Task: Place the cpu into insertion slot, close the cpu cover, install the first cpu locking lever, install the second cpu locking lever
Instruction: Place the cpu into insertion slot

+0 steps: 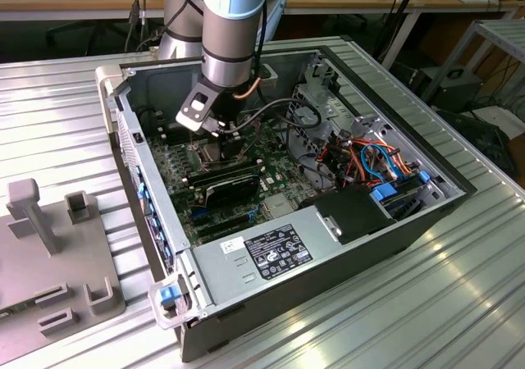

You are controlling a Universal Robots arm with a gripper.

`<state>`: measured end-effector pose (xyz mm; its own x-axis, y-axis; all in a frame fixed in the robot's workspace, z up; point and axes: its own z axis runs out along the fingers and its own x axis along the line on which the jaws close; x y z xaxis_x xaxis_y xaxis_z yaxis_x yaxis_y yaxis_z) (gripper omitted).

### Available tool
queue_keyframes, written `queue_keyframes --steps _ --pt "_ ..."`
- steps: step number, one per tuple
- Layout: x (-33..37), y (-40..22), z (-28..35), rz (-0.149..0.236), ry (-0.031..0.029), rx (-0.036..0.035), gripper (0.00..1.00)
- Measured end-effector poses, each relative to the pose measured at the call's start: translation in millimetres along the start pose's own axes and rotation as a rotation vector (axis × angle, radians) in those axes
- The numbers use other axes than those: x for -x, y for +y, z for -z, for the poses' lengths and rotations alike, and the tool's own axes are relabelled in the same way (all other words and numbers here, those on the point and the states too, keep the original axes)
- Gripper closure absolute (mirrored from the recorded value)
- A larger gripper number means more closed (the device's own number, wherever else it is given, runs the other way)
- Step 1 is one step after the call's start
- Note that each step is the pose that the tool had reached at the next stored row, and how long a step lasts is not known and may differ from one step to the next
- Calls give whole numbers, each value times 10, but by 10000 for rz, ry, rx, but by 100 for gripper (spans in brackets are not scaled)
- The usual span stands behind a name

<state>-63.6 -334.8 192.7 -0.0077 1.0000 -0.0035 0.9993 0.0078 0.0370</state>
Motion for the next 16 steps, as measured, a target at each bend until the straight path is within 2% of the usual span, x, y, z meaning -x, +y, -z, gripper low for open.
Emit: queue_keyframes --steps 6,16 --pt "3 18 4 -14 8 -39 45" --pt "1 22 28 -6 15 -32 45"
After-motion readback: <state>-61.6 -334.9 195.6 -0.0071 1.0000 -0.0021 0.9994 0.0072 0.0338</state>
